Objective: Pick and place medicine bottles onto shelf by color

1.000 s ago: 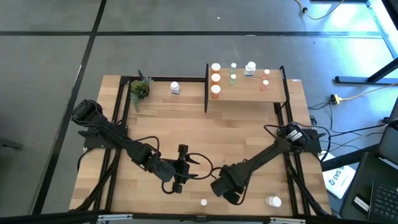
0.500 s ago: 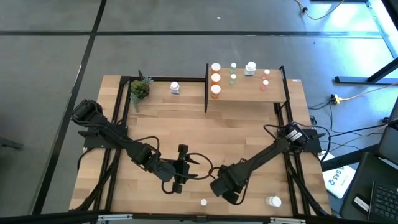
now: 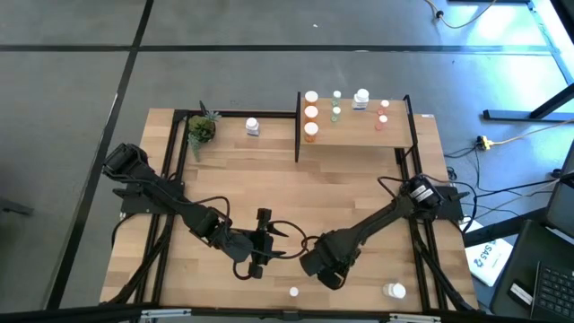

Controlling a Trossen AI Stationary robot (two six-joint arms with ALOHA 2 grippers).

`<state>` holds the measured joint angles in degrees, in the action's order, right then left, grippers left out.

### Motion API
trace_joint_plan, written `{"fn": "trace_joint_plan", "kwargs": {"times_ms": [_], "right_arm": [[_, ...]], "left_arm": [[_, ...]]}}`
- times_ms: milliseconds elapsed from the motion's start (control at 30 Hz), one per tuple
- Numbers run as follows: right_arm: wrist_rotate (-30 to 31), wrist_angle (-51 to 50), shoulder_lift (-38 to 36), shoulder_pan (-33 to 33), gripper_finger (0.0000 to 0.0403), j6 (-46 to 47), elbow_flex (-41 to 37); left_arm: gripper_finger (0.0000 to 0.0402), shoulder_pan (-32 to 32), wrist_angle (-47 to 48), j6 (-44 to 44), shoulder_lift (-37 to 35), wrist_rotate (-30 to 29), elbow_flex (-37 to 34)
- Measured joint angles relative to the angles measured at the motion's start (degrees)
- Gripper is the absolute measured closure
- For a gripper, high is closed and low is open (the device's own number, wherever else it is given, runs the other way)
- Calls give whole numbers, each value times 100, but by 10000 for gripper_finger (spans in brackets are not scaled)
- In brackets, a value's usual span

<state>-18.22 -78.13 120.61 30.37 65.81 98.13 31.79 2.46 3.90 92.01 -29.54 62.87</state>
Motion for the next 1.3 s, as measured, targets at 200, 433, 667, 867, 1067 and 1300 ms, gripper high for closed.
{"fn": "trace_joint_plan", "kwargs": {"times_ms": [200, 433, 667, 867, 1067, 1300], "right_arm": [[-514, -89, 318, -99, 275, -190, -4], [-745, -67, 447, -208, 275, -344, -4], [-604, 91, 447, -263, 267, -635, -2], [-501, 73, 449, -343, 235, -643, -2], [-672, -29, 449, -374, 208, -755, -2], [160, 60, 449, -298, 203, -767, 69]], "left_arm": [[195, 0, 0, 0, 0, 2, 0], [195, 0, 0, 0, 0, 0, 0], [195, -1, 0, 0, 0, 2, 0], [195, -2, 0, 0, 0, 2, 0], [195, -1, 0, 0, 0, 1, 0], [195, 0, 0, 0, 0, 2, 0]]}}
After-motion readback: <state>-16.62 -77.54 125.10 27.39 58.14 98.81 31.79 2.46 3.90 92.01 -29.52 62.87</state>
